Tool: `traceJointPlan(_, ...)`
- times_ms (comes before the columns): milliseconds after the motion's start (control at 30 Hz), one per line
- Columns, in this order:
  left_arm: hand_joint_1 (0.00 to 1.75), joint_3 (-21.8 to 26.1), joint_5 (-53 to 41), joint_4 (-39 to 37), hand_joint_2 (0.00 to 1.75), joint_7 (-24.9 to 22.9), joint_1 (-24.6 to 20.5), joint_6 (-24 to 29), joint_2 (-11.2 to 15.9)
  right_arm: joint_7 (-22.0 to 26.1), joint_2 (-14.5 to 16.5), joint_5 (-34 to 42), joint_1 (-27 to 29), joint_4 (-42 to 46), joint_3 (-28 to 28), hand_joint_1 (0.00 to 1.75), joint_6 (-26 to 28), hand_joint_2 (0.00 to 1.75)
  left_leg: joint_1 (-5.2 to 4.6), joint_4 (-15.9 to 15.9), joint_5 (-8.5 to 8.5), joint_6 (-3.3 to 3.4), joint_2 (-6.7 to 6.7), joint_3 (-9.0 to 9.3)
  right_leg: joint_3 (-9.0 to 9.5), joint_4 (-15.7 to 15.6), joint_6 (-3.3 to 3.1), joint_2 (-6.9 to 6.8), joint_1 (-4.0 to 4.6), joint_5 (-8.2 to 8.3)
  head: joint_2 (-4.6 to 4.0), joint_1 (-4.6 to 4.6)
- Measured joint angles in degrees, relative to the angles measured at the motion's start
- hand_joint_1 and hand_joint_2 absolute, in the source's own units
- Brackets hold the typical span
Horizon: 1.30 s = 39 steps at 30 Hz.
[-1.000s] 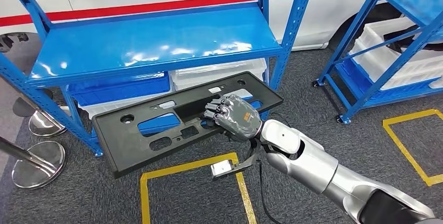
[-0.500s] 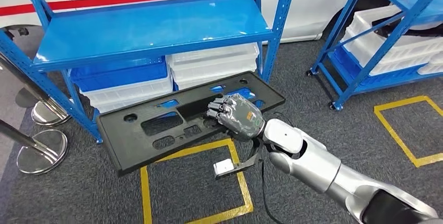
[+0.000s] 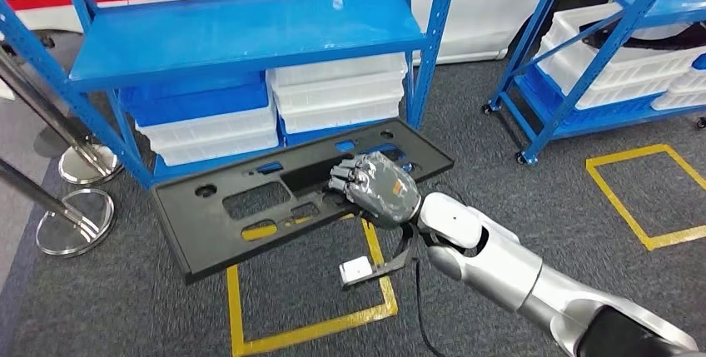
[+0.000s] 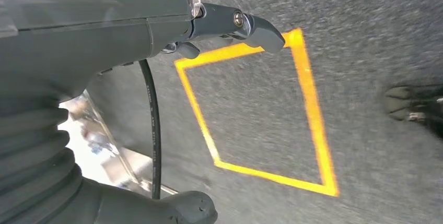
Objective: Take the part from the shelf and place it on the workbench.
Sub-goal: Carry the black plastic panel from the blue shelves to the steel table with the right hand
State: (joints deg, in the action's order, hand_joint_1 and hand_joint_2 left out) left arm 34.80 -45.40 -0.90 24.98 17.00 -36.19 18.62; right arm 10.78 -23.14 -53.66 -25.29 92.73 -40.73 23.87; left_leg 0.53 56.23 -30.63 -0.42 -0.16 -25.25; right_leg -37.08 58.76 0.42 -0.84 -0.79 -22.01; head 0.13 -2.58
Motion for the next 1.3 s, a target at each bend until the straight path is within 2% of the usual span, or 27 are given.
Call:
traceJointPlan(33, 0.0, 0.0, 0.0, 0.0, 1.75, 0.0, 0.0, 0.0, 0.0, 0.0, 0.0, 0.0, 0.0, 0.0, 0.0, 1.75, -0.1, 1.75, 0.04, -0.1, 0.65, 0.52, 0.12, -0.62, -0.46, 0.4, 0.29, 0.1, -0.04, -0.79, 0.0, 0.01)
traceJointPlan(67, 0.0, 0.0, -0.1, 0.0, 1.75, 0.0, 0.0, 0.0, 0.1, 0.0, 0.0, 0.0, 0.1, 0.0, 0.0, 1.75, -0.2, 1.75, 0.09, -0.2, 1.43, 1.08, 0.27, -1.4, -1.09, 1.7, 0.51, 0.19, -0.07, -2.68, 0.0, 0.0)
traceJointPlan(133, 0.0, 0.0, -0.2, 0.0, 1.75, 0.0, -0.1, 0.0, 0.1, 0.0, 0.0, 0.0, 0.1, 0.0, 0.0, 1.75, -0.2, 1.75, -0.01, -0.1, 2.99, 1.89, 0.56, -3.23, -2.82, 7.3, 0.73, 0.31, -0.11, -8.83, 0.0, 0.01)
traceJointPlan(167, 0.0, 0.0, -0.2, 0.0, 1.75, 0.0, -0.1, 0.0, 0.1, 0.0, 0.0, 0.0, 0.1, 0.0, 0.0, 1.75, -0.3, 1.75, -0.14, 0.0, 3.74, 2.06, 0.61, -4.2, -3.52, 11.0, 0.8, 0.32, -0.08, -11.2, 0.0, 0.01)
traceJointPlan(200, 0.0, 0.0, -0.2, 0.0, 1.75, 0.0, -0.1, 0.0, 0.0, 0.0, 0.0, 0.0, 0.2, 0.0, 0.0, 1.75, -0.3, 1.75, -0.27, 0.1, 4.46, 2.12, 0.64, -5.21, -3.86, 14.2, 0.84, 0.33, -0.04, -12.22, 0.0, 0.01)
traceJointPlan(267, 0.0, 0.0, -0.2, 0.0, 1.75, 0.0, -0.1, 0.0, 0.0, 0.0, 0.0, 0.0, 0.2, 0.0, 0.0, 1.75, -0.3, 1.75, -0.51, 0.7, 5.74, 2.09, 0.65, -7.42, -2.33, 16.2, 0.67, 0.36, 0.04, -10.19, 0.0, 0.01)
traceJointPlan(333, 0.0, 0.0, -0.3, 0.0, 1.75, 0.0, -0.1, 0.0, -0.1, 0.0, 0.0, 0.0, 0.2, 0.0, 0.0, 1.75, -0.3, 1.75, -0.7, 1.5, 6.75, 1.92, 0.64, -9.41, 2.88, 10.8, 0.04, 0.38, 0.22, -7.48, 0.0, 0.01)
traceJointPlan(400, 0.0, 0.0, -0.4, 0.0, 1.75, 0.0, -0.1, 0.0, -0.2, 0.0, 0.0, 0.1, 0.1, 0.1, 0.0, 1.75, -0.3, 1.75, -0.91, 2.1, 7.64, 1.54, 0.6, -10.6, 8.7, 2.5, -0.7, 0.35, 0.56, -8.44, 0.0, 0.01)
traceJointPlan(467, 0.0, 0.0, -0.5, 0.0, 1.75, 0.0, -0.1, 0.0, -0.2, 0.0, 0.0, 0.2, 0.0, 0.2, 0.1, 1.75, -0.3, 1.75, -0.91, 2.0, 8.77, 0.9, 0.59, -11.05, 10.69, -1.4, -1.27, 0.29, 0.92, -9.51, 0.0, 0.01)
traceJointPlan(533, 0.0, 0.0, -0.6, 0.0, 1.75, 0.0, 0.0, 0.0, -0.1, -0.1, 0.0, 0.2, -0.1, 0.2, 0.1, 1.75, -0.4, 1.75, -0.84, 1.9, 9.1, 0.22, 0.5, -11.56, 9.85, -2.0, -2.05, 0.09, 0.7, -8.23, 0.0, 0.01)
traceJointPlan(567, 0.0, 0.0, -0.6, 0.0, 1.75, 0.0, 0.0, -0.1, -0.1, -0.1, 0.0, 0.3, -0.1, 0.2, 0.1, 1.75, -0.6, 1.75, -0.78, 2.8, 7.77, -0.1, 0.42, -12.1, 9.2, -2.2, -2.54, -0.03, 0.53, -7.39, 0.0, 0.01)
traceJointPlan(667, 0.0, 0.0, -0.7, -0.1, 1.75, 0.0, -0.1, -0.1, -0.2, -0.1, 0.0, 0.8, -0.4, 0.3, 0.1, 1.75, -1.6, 1.75, -0.24, 11.2, -0.56, -1.16, 0.31, -14.31, 6.46, -2.2, -3.31, -0.23, 0.43, -4.98, 0.0, 0.01)
traceJointPlan(700, 0.0, 0.0, -0.8, -0.1, 1.75, 0.0, -0.3, -0.1, -0.2, -0.1, 0.0, 1.0, -0.6, 0.2, 0.1, 1.75, -2.2, 1.75, -0.03, 14.7, -2.12, -1.52, 0.31, -14.68, 5.35, -2.0, -3.27, -0.24, 0.45, -4.26, 0.0, 0.01)
traceJointPlan(733, 0.0, 0.0, -0.9, -0.1, 1.75, -0.1, -0.5, -0.2, -0.2, -0.2, 0.1, 1.3, -0.9, 0.2, 0.1, 1.75, -2.7, 1.75, 0.16, 17.0, -2.21, -1.81, 0.31, -14.51, 4.2, -1.7, -3.21, -0.24, 0.47, -3.58, 0.0, 0.01)
traceJointPlan(767, 0.0, 0.0, -1.0, -0.1, 1.75, -0.1, -0.7, -0.2, -0.2, -0.2, 0.1, 1.4, -1.2, 0.2, 0.1, 1.75, -3.2, 1.75, 0.33, 17.7, -1.07, -2.03, 0.31, -13.58, 3.01, -1.3, -3.09, -0.24, 0.46, -2.96, 0.0, 0.01)
traceJointPlan(833, 0.0, 0.0, -1.2, 0.0, 1.75, -0.2, -1.0, -0.2, -0.2, -0.2, 0.2, 1.8, -2.0, 0.2, 0.1, 1.75, -4.0, 1.75, 0.59, 13.2, 1.86, -2.14, 0.28, -8.9, 0.81, -0.4, -2.73, -0.22, 0.42, -1.85, 0.0, 0.02)
traceJointPlan(900, 0.0, 0.0, -1.3, 0.0, 1.75, -0.3, -1.5, -0.2, -0.2, -0.2, 0.5, 2.0, -2.8, 0.4, 0.1, 1.75, -4.5, 1.75, 0.47, 4.8, 1.23, -1.69, 0.17, -2.74, -0.54, 0.2, -2.13, -0.22, 0.46, -0.81, 0.0, 0.02)
traceJointPlan(933, 0.0, 0.0, -1.4, 0.0, 1.75, -0.3, -1.6, -0.2, -0.2, -0.2, 0.6, 2.1, -3.3, 0.4, 0.1, 1.75, -4.7, 1.75, 0.31, 1.8, 0.44, -1.33, 0.09, -0.92, -0.76, 0.2, -1.8, -0.25, 0.44, -0.25, 0.0, 0.02)
traceJointPlan(967, 0.0, 0.0, -1.6, 0.0, 1.75, -0.3, -1.7, -0.2, -0.1, -0.2, 0.7, 2.1, -3.6, 0.5, 0.1, 1.75, -4.8, 1.75, 0.1, 0.2, -0.06, -0.96, 0.05, -0.21, -0.84, 0.0, -1.43, -0.28, 0.39, 0.39, 0.0, 0.02)
traceJointPlan(1033, 0.0, 0.0, -1.9, 0.0, 1.75, -0.3, -1.9, -0.2, -0.1, -0.3, 0.9, 2.2, -4.1, 0.5, 0.0, 1.75, -5.1, 1.75, 0.06, -0.5, 1.08, -0.13, 0.19, -0.95, -1.0, -0.4, -0.73, -0.21, 0.28, 1.2, 0.0, 0.0)
traceJointPlan(1067, 0.0, 0.0, -2.3, -0.1, 1.75, -0.3, -2.0, -0.2, 0.0, -0.3, 1.0, 2.3, -4.3, 0.4, -0.1, 1.75, -5.3, 1.75, 0.15, -0.7, 1.84, 0.4, 0.33, -1.48, -1.4, 0.1, -0.48, -0.07, 0.23, 0.17, 0.0, -0.01)
traceJointPlan(1100, 0.0, 0.0, -2.8, -0.1, 1.75, -0.3, -2.2, -0.1, 0.0, -0.2, 1.1, 2.3, -4.6, 0.4, -0.2, 1.75, -5.5, 1.75, 0.27, -1.0, 2.75, 0.85, 0.48, -2.16, -2.02, 1.8, -0.3, 0.09, 0.2, -2.14, 0.01, -0.02)
traceJointPlan(1167, 0.0, 0.0, -4.2, -0.1, 1.75, -0.1, -2.8, -0.1, 0.1, -0.3, 1.7, 2.4, -5.2, 0.2, -0.6, 1.75, -6.3, 1.75, 0.31, -1.1, 4.41, 1.39, 0.62, -3.98, -3.72, 8.5, -0.15, 0.31, 0.1, -8.58, 0.01, -0.02)
traceJointPlan(1200, 0.0, 0.0, -4.7, 0.0, 1.75, 0.0, -3.1, -0.1, 0.1, -0.4, 2.1, 2.4, -5.5, 0.0, -0.9, 1.75, -6.7, 1.75, 0.27, -1.0, 5.17, 1.37, 0.64, -5.01, -4.36, 12.3, -0.05, 0.33, 0.08, -10.71, 0.01, -0.02)
traceJointPlan(1233, 0.0, 0.0, -5.0, -0.1, 1.75, 0.0, -3.3, -0.2, 0.2, -0.6, 2.6, 2.4, -5.8, -0.1, -1.3, 1.75, -7.0, 1.75, 0.24, -0.8, 5.86, 1.33, 0.65, -6.07, -4.47, 15.1, 0.03, 0.34, 0.06, -11.3, 0.01, -0.01)
traceJointPlan(1267, 0.0, 0.0, -5.2, -0.1, 1.75, 0.0, -3.6, -0.3, 0.3, -0.7, 3.0, 2.4, -5.9, -0.2, -1.6, 1.75, -7.2, 1.75, 0.23, -0.6, 6.48, 1.23, 0.66, -7.13, -3.79, 16.2, 0.06, 0.34, 0.05, -10.54, 0.01, -0.01)
traceJointPlan(1300, 0.0, 0.0, -5.3, 0.0, 1.75, 0.0, -3.8, -0.3, 0.3, -0.8, 3.4, 2.4, -6.1, -0.3, -1.8, 1.75, -7.4, 1.75, 0.23, -0.3, 7.0, 1.1, 0.66, -8.13, -2.08, 15.3, 0.03, 0.34, 0.03, -8.95, 0.01, -0.01)
